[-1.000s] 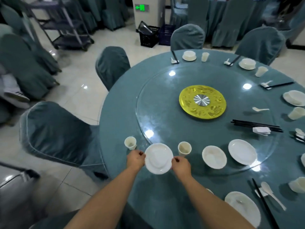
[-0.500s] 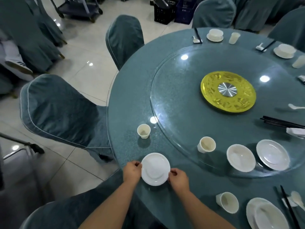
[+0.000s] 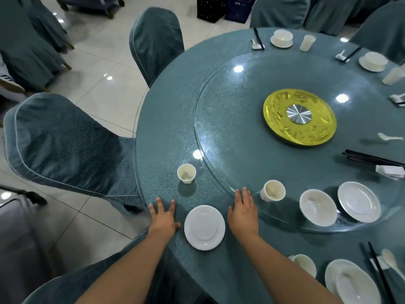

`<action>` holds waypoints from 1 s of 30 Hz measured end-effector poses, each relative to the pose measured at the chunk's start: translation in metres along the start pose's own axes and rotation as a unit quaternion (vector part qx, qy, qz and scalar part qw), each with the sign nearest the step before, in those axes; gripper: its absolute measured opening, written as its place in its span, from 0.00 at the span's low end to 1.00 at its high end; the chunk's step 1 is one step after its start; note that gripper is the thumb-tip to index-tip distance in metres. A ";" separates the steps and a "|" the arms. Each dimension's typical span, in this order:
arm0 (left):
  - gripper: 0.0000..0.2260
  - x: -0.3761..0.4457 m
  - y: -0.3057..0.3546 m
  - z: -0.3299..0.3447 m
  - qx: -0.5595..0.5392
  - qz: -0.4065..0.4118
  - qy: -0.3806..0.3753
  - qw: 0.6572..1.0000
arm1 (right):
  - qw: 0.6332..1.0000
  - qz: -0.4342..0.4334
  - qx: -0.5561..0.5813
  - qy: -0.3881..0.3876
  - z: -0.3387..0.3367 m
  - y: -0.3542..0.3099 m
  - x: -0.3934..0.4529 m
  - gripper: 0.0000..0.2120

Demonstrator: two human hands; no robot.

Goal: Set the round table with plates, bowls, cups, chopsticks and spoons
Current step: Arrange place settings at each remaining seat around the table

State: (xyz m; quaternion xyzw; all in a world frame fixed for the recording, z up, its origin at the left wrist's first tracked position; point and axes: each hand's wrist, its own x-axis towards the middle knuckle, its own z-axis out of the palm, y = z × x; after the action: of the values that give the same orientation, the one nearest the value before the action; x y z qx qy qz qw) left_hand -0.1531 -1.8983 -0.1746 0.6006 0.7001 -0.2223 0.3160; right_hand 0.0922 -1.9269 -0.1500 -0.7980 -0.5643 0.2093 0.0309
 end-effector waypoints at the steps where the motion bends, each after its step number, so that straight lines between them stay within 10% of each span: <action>1: 0.39 0.005 0.004 0.001 0.010 -0.001 -0.007 1.000 | 1.000 0.013 -0.015 -0.014 0.001 0.002 0.006 0.31; 30: 0.39 0.027 0.002 0.015 -0.015 0.005 -0.017 1.000 | 0.993 -0.057 -0.062 -0.086 0.016 -0.028 0.029 0.31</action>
State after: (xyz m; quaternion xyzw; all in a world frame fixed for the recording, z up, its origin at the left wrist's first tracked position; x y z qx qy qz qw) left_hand -0.1508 -1.8891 -0.2043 0.5955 0.6948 -0.2198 0.3381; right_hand 0.0695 -1.8930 -0.1658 -0.7437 -0.6216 0.2398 -0.0549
